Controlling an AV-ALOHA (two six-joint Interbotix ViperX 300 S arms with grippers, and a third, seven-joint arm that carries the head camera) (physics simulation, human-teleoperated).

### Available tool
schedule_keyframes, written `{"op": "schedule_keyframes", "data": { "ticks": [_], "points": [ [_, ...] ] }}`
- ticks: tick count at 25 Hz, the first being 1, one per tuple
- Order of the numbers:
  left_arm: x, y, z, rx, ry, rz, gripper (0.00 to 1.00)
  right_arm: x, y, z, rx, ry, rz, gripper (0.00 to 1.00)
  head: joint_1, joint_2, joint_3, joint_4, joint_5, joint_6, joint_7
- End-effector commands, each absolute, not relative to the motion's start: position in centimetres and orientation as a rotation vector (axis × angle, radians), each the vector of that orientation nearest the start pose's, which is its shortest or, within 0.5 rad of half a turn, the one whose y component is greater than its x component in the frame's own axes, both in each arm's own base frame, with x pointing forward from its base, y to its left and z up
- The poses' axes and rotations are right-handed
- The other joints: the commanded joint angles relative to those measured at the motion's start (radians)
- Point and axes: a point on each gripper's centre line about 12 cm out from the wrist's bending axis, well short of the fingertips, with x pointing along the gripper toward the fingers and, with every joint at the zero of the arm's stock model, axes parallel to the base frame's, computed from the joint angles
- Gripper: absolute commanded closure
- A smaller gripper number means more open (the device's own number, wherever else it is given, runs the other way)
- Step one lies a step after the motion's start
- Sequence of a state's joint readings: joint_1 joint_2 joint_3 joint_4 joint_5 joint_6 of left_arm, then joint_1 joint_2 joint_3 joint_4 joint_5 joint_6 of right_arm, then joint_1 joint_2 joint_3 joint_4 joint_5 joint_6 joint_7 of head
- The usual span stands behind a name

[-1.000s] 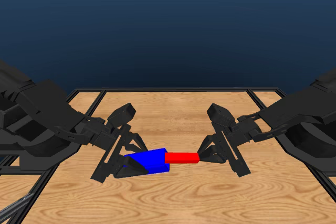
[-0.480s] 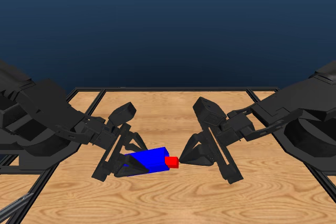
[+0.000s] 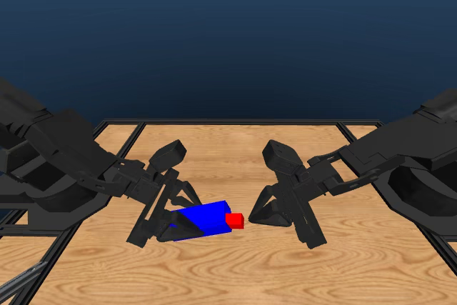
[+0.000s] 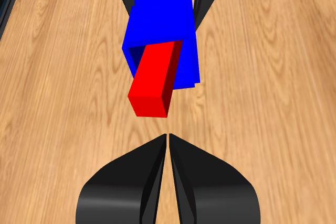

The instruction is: Insert peg into socket

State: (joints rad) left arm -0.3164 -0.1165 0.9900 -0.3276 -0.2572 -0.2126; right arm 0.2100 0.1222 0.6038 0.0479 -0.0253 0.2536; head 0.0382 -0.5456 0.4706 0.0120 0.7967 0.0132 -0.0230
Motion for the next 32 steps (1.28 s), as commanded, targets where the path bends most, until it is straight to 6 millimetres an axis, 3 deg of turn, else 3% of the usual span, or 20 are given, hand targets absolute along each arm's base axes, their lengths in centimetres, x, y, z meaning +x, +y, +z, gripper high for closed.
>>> {"op": "schedule_keyframes", "data": {
  "ticks": [1,3,8,10,11,14,15,16,17,21,27,28,32],
  "points": [
    [30.9,-9.1,15.2,-0.391,0.583,-0.079,1.00,40.7,8.7,15.8,0.226,0.654,0.104,1.00,-0.002,-0.008,-0.010,0.000,-0.010,0.002,0.005],
    [30.5,-8.9,14.3,-0.386,0.611,-0.068,1.00,40.6,9.0,16.3,0.221,0.653,0.112,1.00,-0.002,-0.008,-0.009,0.001,-0.008,0.004,0.007],
    [30.4,-9.2,14.2,-0.377,0.617,-0.078,1.00,41.4,9.4,17.4,0.187,0.630,0.135,1.00,-0.002,-0.007,-0.009,0.001,-0.007,0.005,0.009],
    [30.8,-9.1,15.0,-0.403,0.571,-0.072,1.00,42.2,9.7,17.9,0.170,0.618,0.145,1.00,0.000,-0.007,-0.009,0.002,-0.006,0.006,0.007],
    [30.4,-9.0,13.9,-0.385,0.620,-0.067,1.00,42.2,9.7,17.7,0.167,0.621,0.145,1.00,0.000,-0.008,-0.009,0.002,-0.006,0.006,0.006],
    [30.9,-9.2,14.8,-0.401,0.572,-0.070,1.00,43.4,9.6,18.2,0.161,0.596,0.144,1.00,0.005,-0.007,-0.009,0.003,-0.010,0.004,0.004],
    [29.9,-8.9,13.6,-0.377,0.659,-0.067,1.00,43.7,9.6,18.3,0.157,0.588,0.144,1.00,0.007,-0.006,-0.010,0.003,-0.010,0.004,0.004],
    [30.8,-9.2,14.9,-0.398,0.576,-0.076,1.00,43.8,9.5,18.2,0.156,0.590,0.142,1.00,0.008,-0.006,-0.010,0.004,-0.009,0.004,0.003],
    [30.3,-9.3,13.9,-0.397,0.603,-0.068,1.00,44.0,9.4,18.0,0.156,0.593,0.140,1.00,0.010,-0.006,-0.010,0.004,-0.010,0.003,0.001],
    [29.8,-9.1,13.5,-0.390,0.632,-0.068,1.00,44.4,9.2,17.7,0.164,0.587,0.132,1.00,0.016,-0.007,-0.010,0.006,-0.011,0.003,-0.002],
    [30.2,-9.2,14.4,-0.404,0.592,-0.070,1.00,45.0,9.2,16.6,0.176,0.576,0.126,1.00,0.017,-0.008,-0.010,0.005,-0.017,0.002,0.000],
    [29.4,-9.0,13.1,-0.387,0.640,-0.062,1.00,45.1,9.3,16.5,0.179,0.573,0.127,1.00,0.016,-0.007,-0.011,0.005,-0.018,0.002,0.000],
    [30.0,-9.3,14.2,-0.399,0.597,-0.073,1.00,45.4,9.4,15.9,0.184,0.560,0.126,1.00,0.013,-0.009,-0.012,0.004,-0.018,0.001,0.000]
  ]
}}
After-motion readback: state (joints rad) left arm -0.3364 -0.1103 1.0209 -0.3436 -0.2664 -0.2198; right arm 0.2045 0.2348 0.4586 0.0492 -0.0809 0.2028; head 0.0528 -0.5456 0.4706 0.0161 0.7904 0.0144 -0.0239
